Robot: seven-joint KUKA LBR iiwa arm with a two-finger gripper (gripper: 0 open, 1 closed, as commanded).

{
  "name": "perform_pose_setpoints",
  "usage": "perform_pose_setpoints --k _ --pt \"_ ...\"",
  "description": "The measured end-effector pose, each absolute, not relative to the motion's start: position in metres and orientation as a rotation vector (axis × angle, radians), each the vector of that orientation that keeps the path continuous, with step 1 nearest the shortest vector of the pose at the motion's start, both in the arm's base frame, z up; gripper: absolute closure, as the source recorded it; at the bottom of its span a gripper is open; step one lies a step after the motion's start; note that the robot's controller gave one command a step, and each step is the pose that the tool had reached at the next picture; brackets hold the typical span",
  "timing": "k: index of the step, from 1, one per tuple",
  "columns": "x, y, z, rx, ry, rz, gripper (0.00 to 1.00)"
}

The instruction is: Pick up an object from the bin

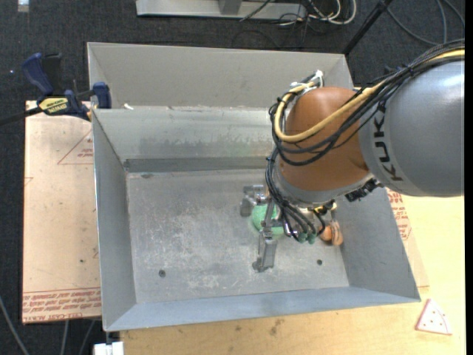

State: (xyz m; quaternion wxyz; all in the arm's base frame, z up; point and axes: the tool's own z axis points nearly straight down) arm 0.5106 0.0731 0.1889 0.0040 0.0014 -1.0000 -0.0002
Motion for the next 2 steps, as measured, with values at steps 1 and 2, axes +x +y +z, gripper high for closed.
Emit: perform_pose_setpoints --k 1,2 --pt "0.512 0.073 0.193 0.001 -3.142 -0.002 0.0" --pt "0.528 0.06 0.183 0.114 -3.143 -0.004 0.0"
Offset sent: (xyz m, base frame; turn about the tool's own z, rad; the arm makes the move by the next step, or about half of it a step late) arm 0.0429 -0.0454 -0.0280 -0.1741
